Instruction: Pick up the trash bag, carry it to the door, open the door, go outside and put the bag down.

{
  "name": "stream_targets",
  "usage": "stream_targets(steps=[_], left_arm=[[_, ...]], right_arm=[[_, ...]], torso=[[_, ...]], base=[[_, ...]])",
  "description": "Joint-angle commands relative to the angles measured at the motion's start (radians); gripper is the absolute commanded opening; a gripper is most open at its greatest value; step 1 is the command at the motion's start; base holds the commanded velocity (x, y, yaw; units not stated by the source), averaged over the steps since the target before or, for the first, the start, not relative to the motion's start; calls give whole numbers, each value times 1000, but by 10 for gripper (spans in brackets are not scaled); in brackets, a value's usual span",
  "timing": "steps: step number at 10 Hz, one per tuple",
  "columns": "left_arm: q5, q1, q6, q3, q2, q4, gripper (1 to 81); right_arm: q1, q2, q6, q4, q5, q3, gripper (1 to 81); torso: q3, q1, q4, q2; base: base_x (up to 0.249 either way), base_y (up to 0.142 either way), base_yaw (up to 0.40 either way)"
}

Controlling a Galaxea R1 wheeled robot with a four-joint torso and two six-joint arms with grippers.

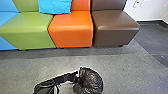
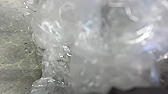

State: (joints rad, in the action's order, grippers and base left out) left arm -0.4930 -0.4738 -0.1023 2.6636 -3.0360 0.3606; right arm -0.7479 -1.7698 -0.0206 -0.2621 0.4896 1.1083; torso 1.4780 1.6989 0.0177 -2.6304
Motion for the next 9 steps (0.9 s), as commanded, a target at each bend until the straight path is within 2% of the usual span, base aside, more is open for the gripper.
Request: stream_targets(steps=[1, 2, 3, 5, 7, 9], left_arm=[[-91, 94, 6, -8, 6, -15, 10], [-93, 94, 6, -31, 17, -14, 10], [-93, 94, 6, -65, 34, -9, 10], [-91, 96, 3, -172, 107, 14, 10], [-91, 105, 1, -305, 202, 60, 10], [-91, 105, -3, -456, 317, 67, 10]], right_arm=[[60, 60, -1, -31, 75, -22, 811], [58, 59, -1, -31, 75, -21, 811], [55, 53, -2, -31, 75, -15, 811], [43, 33, -1, -29, 73, -2, 811], [38, 5, -2, -29, 73, 11, 811], [9, -32, -1, -31, 73, 39, 811]], torso=[[0, -63, 0, 97], [0, -82, 0, 129], [-84, -105, 0, 167], [-117, -135, 0, 219], [-176, -173, 0, 277], [-244, -216, 0, 344]], base=[[0, 0, 0], [0, 0, 0], [0, 0, 0], [0, 0, 0], [0, 0, 0], [0, 0, 0]])
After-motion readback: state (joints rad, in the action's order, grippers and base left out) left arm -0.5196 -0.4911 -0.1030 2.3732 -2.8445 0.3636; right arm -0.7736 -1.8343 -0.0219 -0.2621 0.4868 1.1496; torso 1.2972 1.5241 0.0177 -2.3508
